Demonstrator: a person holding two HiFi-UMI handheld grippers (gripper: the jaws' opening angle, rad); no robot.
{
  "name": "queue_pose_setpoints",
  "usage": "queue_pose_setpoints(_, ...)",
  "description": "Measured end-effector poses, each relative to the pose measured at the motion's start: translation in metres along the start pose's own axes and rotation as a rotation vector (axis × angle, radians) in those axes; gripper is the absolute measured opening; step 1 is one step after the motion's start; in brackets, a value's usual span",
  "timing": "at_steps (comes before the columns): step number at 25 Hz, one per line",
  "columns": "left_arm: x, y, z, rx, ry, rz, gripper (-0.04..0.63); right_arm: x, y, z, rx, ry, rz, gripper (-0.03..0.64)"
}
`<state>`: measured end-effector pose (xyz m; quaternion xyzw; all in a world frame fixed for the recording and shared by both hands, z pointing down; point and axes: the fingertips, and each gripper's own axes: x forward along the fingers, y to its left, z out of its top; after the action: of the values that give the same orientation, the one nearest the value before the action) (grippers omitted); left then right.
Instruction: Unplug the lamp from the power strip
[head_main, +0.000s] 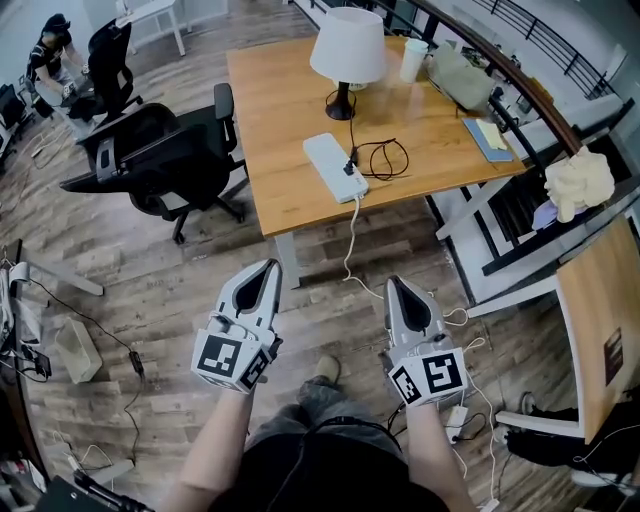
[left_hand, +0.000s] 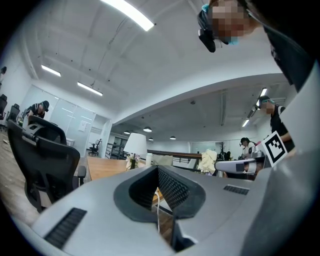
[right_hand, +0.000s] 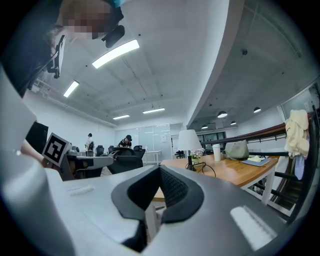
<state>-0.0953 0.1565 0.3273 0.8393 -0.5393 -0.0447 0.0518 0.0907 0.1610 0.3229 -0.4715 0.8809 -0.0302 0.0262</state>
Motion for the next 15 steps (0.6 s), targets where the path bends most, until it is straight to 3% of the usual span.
queue_pose_setpoints(15,0.053,0.013,-0.004,0.028,0.027,0.062,-0.003,0.053,-0.042,-0.013,0.035,0.013,0.069,0.008)
